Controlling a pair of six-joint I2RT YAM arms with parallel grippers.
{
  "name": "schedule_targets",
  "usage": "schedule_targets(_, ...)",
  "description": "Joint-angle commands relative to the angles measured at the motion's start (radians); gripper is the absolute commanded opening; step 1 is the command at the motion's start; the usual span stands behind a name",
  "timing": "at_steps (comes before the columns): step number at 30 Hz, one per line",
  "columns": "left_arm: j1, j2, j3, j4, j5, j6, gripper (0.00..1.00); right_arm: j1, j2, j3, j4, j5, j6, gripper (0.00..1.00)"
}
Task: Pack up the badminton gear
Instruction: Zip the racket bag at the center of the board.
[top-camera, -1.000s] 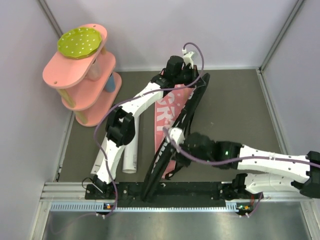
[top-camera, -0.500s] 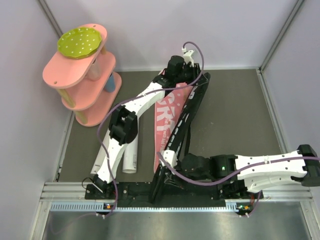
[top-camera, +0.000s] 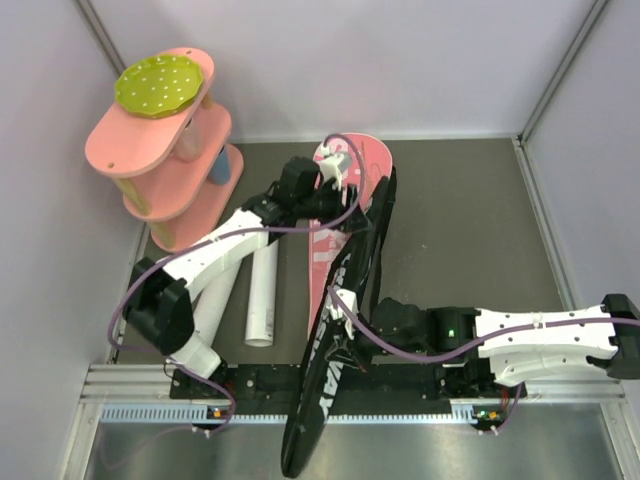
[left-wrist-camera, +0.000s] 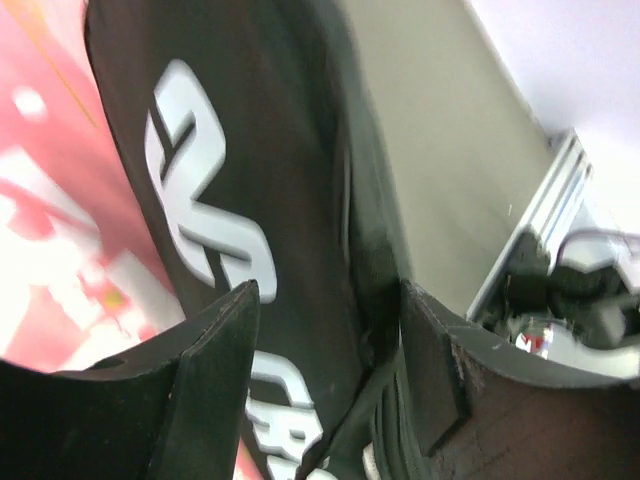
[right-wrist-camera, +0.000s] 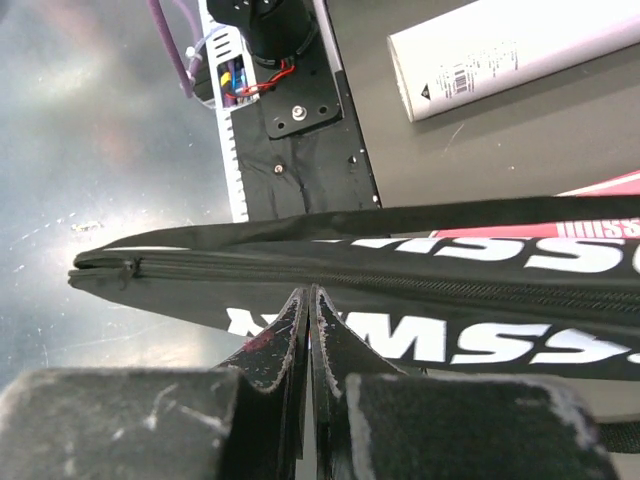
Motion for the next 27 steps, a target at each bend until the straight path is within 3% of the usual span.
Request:
schedule_targets(1, -0.031, -0.086, -0.186, -0.054, -0.048, 0.048, 0.62, -0.012, -0.012, -0.014, 0.054, -0.020, 0.019, 0.00)
schedule_targets(5, -0.034, -0.146, -0.253, -0.009, -0.032, 0.021, 0.57, -0.035, -0.003, -0.027, 0.040, 0.052, 0.102, 0.00)
schedule_targets(7, -0.034, -0.128, -0.244, 0.005, -0.008, 0.006, 0.46, -0.069, -0.009, -0.037, 0.014, 0.135, 0.184, 0.06)
schedule_targets(8, -0.034, -0.122, -0.234, 0.002, -0.012, 0.005, 0.43, -0.095, -0.025, -0.041, -0.010, 0.156, 0.259, 0.22)
schedule_targets(9, -0.034, -0.111, -0.208, -0.006, -0.017, 0.006, 0.43, -0.098, -0.032, -0.035, -0.027, 0.201, 0.282, 0.49)
schedule_targets(11, -0.034, -0.086, -0.181, -0.027, -0.015, 0.008, 0.43, -0.096, -0.052, -0.011, -0.120, 0.250, 0.346, 0.60)
schedule_targets(12, -0.034, -0.080, -0.169, -0.024, -0.008, -0.005, 0.42, -0.105, -0.055, 0.018, -0.148, 0.297, 0.371, 0.74)
schedule_targets(17, -0.034, -0.062, -0.154, 0.000, 0.011, -0.043, 0.41, -0.185, -0.014, 0.103, -0.240, 0.279, 0.500, 0.81)
schedule_targets(22, -0.048, -0.050, -0.121, 0.005, 0.003, -0.055, 0.47, -0.195, 0.095, 0.204, -0.286, 0.340, 0.541, 0.84)
schedule_targets(25, -0.054, -0.048, -0.091, 0.005, 0.012, -0.067, 0.51, -0.198, 0.161, 0.217, -0.308, 0.408, 0.629, 0.80)
schedule_targets(27, -0.052, -0.049, -0.065, -0.006, 0.012, -0.066, 0.57, -0.204, 0.179, 0.201, -0.308, 0.440, 0.672, 0.69)
